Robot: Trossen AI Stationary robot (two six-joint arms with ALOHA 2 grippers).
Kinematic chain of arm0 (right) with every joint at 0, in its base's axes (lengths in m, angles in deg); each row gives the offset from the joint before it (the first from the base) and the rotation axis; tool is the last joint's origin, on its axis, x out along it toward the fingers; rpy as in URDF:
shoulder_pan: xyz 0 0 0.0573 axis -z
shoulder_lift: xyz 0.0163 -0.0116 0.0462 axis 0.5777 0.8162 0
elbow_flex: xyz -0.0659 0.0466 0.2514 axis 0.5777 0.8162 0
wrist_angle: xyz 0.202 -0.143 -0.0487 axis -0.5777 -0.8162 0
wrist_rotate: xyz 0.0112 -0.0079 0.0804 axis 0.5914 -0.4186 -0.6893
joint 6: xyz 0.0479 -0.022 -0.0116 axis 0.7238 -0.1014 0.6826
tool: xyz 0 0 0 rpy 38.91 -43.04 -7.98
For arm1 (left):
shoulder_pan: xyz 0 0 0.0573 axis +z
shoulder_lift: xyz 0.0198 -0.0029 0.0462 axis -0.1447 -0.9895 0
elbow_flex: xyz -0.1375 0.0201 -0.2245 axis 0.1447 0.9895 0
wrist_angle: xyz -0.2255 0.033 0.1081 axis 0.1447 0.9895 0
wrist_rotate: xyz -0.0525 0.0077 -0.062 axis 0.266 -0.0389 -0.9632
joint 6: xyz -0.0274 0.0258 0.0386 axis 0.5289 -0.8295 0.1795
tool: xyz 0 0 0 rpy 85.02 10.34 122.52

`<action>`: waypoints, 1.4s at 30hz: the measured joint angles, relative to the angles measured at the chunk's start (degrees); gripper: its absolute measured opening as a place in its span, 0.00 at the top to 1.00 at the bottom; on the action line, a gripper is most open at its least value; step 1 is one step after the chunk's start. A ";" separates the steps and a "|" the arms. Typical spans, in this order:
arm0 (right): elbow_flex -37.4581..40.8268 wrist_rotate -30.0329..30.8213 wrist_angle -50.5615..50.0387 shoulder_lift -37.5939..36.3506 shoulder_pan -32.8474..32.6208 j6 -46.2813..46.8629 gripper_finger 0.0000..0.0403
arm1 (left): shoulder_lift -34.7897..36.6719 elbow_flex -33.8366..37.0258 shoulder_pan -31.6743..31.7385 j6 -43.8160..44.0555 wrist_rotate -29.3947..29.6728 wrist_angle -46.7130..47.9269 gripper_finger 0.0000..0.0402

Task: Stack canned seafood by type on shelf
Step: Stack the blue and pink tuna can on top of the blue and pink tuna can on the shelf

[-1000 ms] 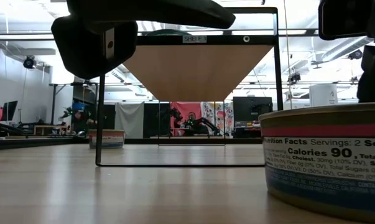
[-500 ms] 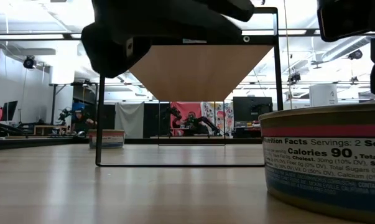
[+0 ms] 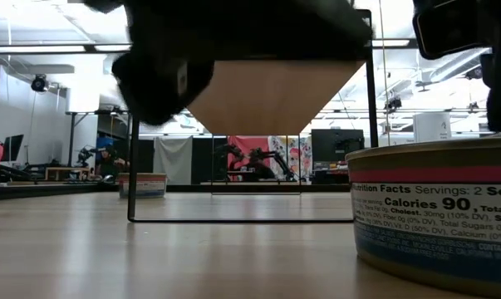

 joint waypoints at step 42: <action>0.07 1.93 2.19 4.79 -0.02 -2.16 0.43 | -9.39 -11.32 -0.24 1.59 3.41 9.41 1.00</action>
